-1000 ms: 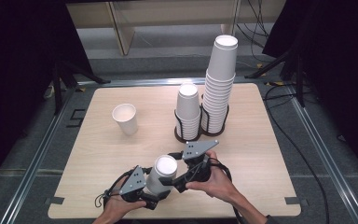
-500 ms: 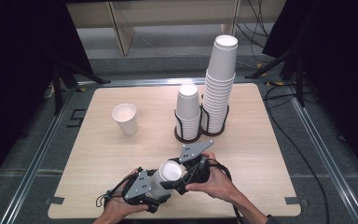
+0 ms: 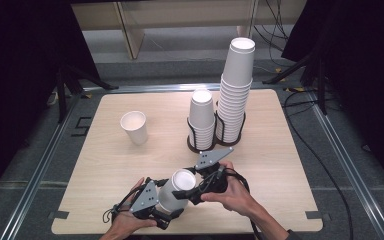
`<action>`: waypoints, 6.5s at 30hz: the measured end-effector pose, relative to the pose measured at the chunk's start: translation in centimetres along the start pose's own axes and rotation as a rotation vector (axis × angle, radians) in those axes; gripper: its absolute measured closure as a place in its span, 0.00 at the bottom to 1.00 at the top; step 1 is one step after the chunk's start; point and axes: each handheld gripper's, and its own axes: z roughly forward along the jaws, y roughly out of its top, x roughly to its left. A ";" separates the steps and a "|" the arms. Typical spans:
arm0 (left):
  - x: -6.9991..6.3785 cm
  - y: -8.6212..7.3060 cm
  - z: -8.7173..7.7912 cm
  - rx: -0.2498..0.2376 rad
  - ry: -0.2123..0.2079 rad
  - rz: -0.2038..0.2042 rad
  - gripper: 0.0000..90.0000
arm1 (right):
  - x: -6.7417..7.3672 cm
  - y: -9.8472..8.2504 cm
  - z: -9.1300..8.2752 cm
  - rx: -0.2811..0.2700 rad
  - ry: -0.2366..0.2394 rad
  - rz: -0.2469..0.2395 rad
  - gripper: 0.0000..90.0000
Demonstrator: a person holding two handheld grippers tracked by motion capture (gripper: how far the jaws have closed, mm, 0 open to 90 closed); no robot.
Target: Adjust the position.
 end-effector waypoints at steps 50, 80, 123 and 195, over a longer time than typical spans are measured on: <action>0.1 0.6 -0.4 0.123 0.000 0.085 0.22 | 0.1 0.6 -1.5 0.135 -0.055 -0.153 0.20; -0.8 0.9 0.2 0.388 -0.047 0.296 0.23 | 2.4 -0.2 2.4 0.574 -0.097 -0.457 0.24; 0.9 1.3 -1.5 -0.060 -0.134 0.067 0.10 | -0.4 0.6 -1.7 0.293 0.132 -0.298 0.29; 2.1 1.8 -2.7 -0.205 -0.118 -0.150 0.16 | -1.2 0.6 -2.0 0.199 0.055 -0.386 0.28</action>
